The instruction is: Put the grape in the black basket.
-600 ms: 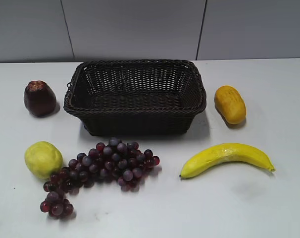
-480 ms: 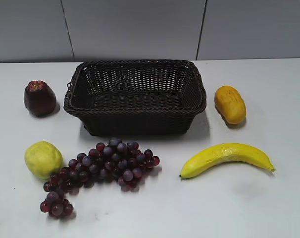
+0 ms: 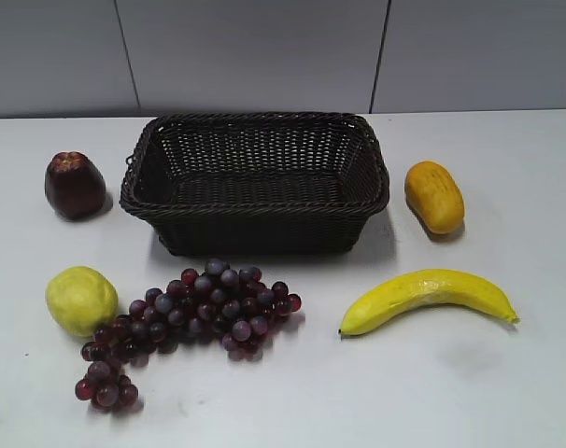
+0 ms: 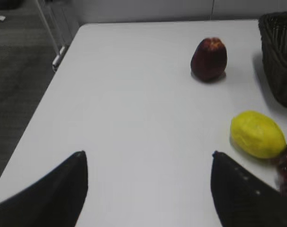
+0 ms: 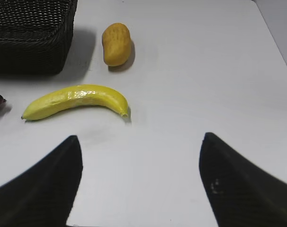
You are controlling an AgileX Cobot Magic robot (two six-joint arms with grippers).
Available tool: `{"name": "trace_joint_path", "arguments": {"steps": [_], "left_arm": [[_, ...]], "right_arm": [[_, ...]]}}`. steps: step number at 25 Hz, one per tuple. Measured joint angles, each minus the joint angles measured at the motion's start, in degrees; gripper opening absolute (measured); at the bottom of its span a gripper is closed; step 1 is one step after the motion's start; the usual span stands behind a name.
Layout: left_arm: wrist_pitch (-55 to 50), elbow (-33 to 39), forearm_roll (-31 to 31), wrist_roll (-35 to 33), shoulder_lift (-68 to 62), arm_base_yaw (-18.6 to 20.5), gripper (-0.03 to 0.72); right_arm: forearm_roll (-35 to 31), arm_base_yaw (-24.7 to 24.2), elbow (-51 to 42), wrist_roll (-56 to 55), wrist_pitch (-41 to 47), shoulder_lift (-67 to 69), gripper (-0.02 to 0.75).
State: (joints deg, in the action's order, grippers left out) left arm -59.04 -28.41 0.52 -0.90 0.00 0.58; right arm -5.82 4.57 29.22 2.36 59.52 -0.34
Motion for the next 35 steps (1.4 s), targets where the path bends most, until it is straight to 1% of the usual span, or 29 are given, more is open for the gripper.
{"name": "trace_joint_path", "arguments": {"steps": [4, 8, 11, 14, 18, 20, 22, 24, 28, 30, 33, 35], "left_arm": [[8.8, -1.6, 0.0, 0.0, -6.9, 0.0, 0.598], [17.8, -1.8, -0.5, -0.1, -19.8, 0.0, 0.596], [24.7, -1.8, -3.1, -0.1, -30.7, 0.0, 0.591], [28.9, -2.7, -6.9, -3.6, -41.4, -0.2, 0.587], [27.3, -8.2, -10.9, -9.6, -54.1, -2.8, 0.587], [24.3, -12.7, -11.5, -11.2, -59.4, -5.1, 0.586], [21.6, -16.9, -11.9, -13.2, -64.3, -8.4, 0.586], [18.4, -21.6, -11.9, -15.9, -67.9, -12.1, 0.586], [13.0, -29.6, -12.1, -20.0, -73.8, -21.1, 0.586], [11.8, -32.4, -12.2, -21.0, -76.6, -25.6, 0.586], [10.3, -35.2, -12.3, -21.7, -80.3, -31.3, 0.591], [9.0, -36.2, -12.3, -21.8, -82.9, -34.5, 0.607]], "right_arm": [[0.0, 0.0, 0.0, 0.0, 0.0, 0.0, 0.585], [0.0, 0.0, 0.0, 0.0, 0.0, 0.0, 0.585], [0.0, 0.0, 0.0, 0.0, 0.0, 0.0, 0.585], [0.0, 0.0, 0.0, 0.0, 0.0, 0.0, 0.585], [0.0, 0.0, 0.0, 0.0, 0.0, 0.0, 0.585], [0.0, 0.0, 0.0, 0.0, 0.0, 0.0, 0.585], [0.0, 0.0, 0.0, 0.0, 0.0, 0.0, 0.585], [0.0, 0.0, 0.0, 0.0, 0.0, 0.0, 0.585], [0.0, 0.0, 0.0, 0.0, 0.0, 0.0, 0.585], [0.0, 0.0, 0.0, 0.0, 0.0, 0.0, 0.585], [0.0, 0.0, 0.0, 0.0, 0.0, 0.0, 0.585], [0.0, 0.0, 0.0, 0.0, 0.0, 0.0, 0.585]]}}
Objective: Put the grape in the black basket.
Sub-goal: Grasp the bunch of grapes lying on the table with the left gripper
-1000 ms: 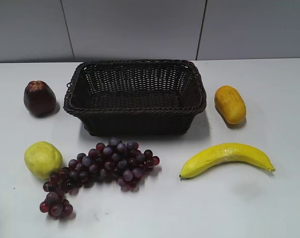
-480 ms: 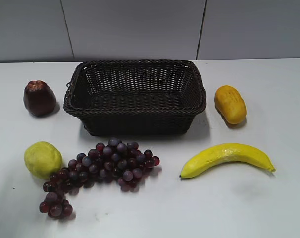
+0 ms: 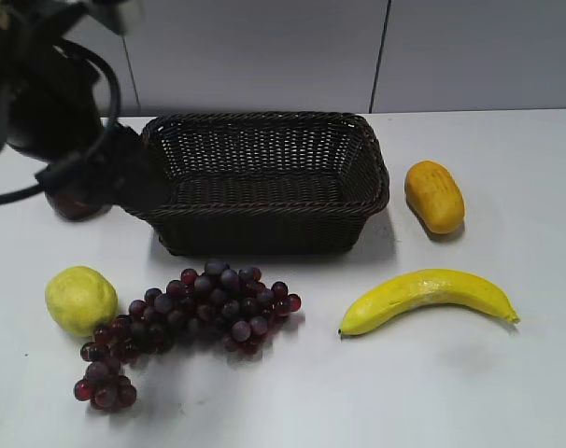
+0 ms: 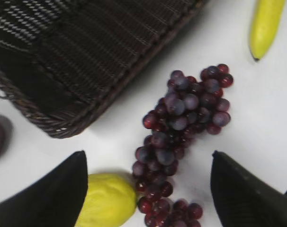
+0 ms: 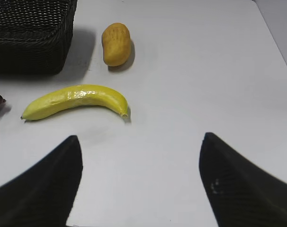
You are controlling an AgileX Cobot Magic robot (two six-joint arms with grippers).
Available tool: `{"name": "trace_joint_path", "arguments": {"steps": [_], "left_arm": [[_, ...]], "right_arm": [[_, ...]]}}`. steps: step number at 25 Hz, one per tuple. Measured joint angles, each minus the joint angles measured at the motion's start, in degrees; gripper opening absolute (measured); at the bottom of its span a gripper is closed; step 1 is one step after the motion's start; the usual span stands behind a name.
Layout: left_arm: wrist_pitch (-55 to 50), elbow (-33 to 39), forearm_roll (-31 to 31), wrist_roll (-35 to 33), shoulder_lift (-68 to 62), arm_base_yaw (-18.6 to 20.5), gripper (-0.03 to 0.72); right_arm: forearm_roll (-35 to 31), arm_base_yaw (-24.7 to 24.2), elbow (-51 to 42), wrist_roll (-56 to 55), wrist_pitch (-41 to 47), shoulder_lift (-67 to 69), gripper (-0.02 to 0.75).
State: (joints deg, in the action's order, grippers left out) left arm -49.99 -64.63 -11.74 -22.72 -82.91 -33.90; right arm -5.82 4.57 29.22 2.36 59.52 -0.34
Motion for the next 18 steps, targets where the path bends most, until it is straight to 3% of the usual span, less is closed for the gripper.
{"name": "trace_joint_path", "arguments": {"steps": [9, 13, 18], "left_arm": [[0.4, -0.4, 1.2, 0.0, -11.8, -9.2, 0.66], [4.2, -0.4, 6.3, 0.0, -16.2, -11.4, 0.661], [7.8, -0.4, 8.4, 0.0, -21.5, -11.8, 0.661]], "right_arm": [[0.0, 0.0, 0.0, 0.0, 0.0, 0.0, 0.585], [0.0, 0.0, 0.0, 0.0, 0.0, 0.0, 0.585], [0.0, 0.0, 0.0, 0.0, 0.0, 0.0, 0.585]]}}
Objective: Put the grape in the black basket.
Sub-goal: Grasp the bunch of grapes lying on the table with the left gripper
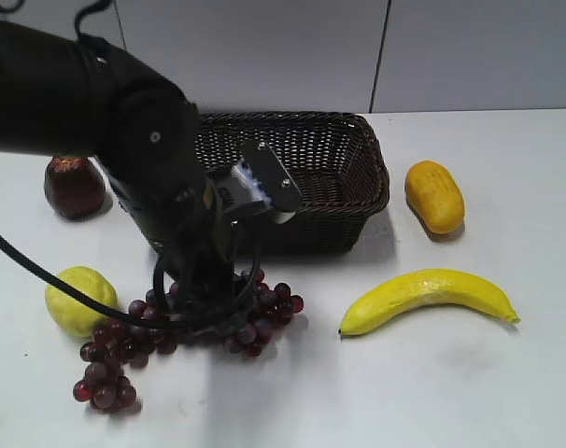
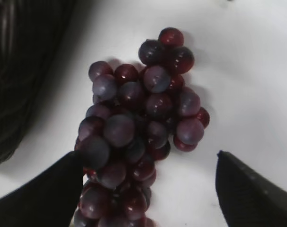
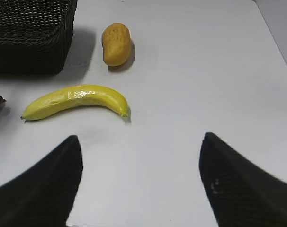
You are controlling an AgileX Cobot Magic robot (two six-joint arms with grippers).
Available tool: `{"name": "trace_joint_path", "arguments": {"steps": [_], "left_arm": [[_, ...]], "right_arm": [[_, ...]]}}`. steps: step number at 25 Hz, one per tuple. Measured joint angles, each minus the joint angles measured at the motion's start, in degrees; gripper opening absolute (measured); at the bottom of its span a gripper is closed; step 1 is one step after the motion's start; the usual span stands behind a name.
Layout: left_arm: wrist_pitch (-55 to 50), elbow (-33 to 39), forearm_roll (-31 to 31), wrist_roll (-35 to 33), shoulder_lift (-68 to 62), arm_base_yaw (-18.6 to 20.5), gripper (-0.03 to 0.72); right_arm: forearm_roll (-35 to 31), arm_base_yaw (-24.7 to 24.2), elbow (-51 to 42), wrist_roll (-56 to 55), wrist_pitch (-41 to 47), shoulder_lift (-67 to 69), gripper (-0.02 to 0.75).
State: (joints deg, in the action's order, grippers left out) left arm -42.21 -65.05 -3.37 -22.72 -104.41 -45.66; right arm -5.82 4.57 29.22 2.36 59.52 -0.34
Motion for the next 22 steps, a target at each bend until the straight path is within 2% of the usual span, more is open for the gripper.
{"name": "trace_joint_path", "arguments": {"steps": [9, 11, 15, 16, 22], "left_arm": [[4.5, -0.2, 2.0, -0.1, -7.7, 0.0, 0.645], [4.5, -0.2, 2.0, -0.1, -8.8, 0.0, 0.603], [4.5, -0.2, 1.5, -0.1, -9.2, 0.0, 0.361], [4.5, -0.2, 1.5, -0.1, -9.2, 0.0, 0.335], [3.2, -0.5, -0.7, -0.1, -8.3, 0.0, 0.321]], "right_arm": [[0.0, 0.0, 0.0, 0.0, 0.0, 0.0, 0.585], [0.0, 0.0, 0.0, 0.0, 0.0, 0.0, 0.585], [0.0, 0.0, 0.0, 0.0, 0.0, 0.0, 0.585], [0.0, 0.0, 0.0, 0.0, 0.0, 0.0, 0.585], [0.0, 0.0, 0.0, 0.0, 0.0, 0.0, 0.585]]}}
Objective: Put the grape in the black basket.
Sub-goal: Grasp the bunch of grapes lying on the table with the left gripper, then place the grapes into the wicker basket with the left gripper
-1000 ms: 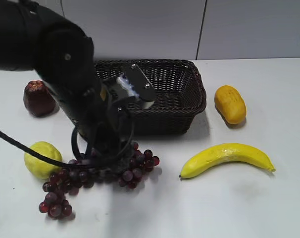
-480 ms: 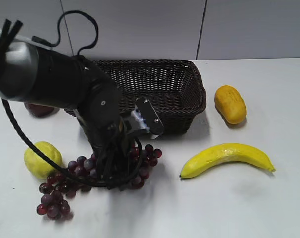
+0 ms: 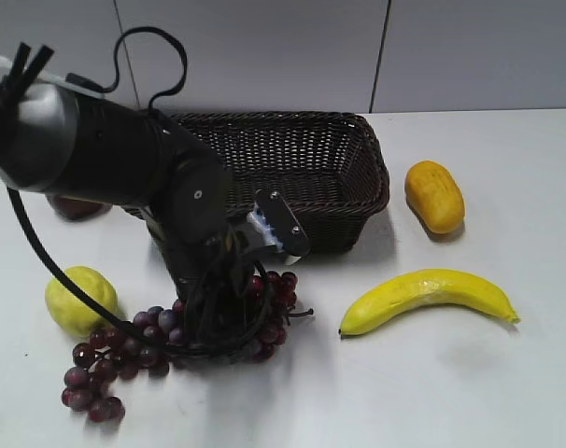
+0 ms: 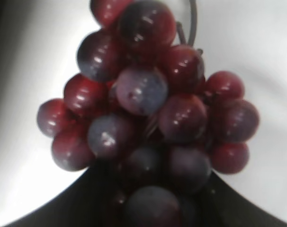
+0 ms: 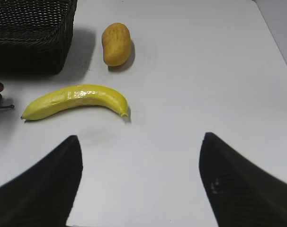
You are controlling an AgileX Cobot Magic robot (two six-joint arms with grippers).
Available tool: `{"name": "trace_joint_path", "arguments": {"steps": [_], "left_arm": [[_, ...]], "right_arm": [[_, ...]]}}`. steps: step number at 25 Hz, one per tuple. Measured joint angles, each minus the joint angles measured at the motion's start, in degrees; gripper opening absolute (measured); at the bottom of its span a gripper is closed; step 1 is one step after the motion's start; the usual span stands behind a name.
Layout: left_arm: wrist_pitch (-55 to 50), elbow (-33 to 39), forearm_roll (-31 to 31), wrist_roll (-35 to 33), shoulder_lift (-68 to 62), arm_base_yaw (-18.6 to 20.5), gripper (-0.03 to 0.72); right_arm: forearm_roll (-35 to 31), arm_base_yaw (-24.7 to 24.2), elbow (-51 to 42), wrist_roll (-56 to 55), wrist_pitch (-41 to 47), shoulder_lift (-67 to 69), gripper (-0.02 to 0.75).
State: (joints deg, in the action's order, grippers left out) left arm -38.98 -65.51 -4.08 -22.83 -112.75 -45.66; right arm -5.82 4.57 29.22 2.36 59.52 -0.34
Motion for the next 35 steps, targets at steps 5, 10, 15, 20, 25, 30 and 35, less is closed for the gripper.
{"name": "trace_joint_path", "arguments": {"steps": [5, 10, 15, 20, 25, 30, 35], "left_arm": [[-7.7, -4.7, -3.0, 0.0, 5.6, 0.0, 0.313], [-16.6, -15.4, -3.9, 0.0, 12.9, 0.0, 0.311], [-20.8, -29.7, -1.2, 0.0, 15.7, 0.0, 0.308], [-16.5, -39.2, 2.1, 0.0, 15.7, 0.8, 0.305], [-10.5, -39.8, 2.5, 0.0, 14.8, 4.7, 0.305], [-7.9, -40.0, 3.0, 0.0, 9.2, 8.8, 0.302], [-7.5, -40.0, 3.3, 0.0, 1.6, 10.6, 0.302]], "right_arm": [[0.0, 0.0, 0.0, 0.0, 0.0, 0.0, 0.585], [0.0, 0.0, 0.0, 0.0, 0.0, 0.0, 0.585], [0.0, 0.0, 0.0, 0.0, 0.0, 0.0, 0.585], [0.0, 0.0, 0.0, 0.0, 0.0, 0.0, 0.585], [0.0, 0.0, 0.0, 0.0, 0.0, 0.0, 0.585], [0.0, 0.0, 0.0, 0.0, 0.0, 0.0, 0.585], [0.0, 0.0, 0.0, 0.0, 0.0, 0.0, 0.585]]}}
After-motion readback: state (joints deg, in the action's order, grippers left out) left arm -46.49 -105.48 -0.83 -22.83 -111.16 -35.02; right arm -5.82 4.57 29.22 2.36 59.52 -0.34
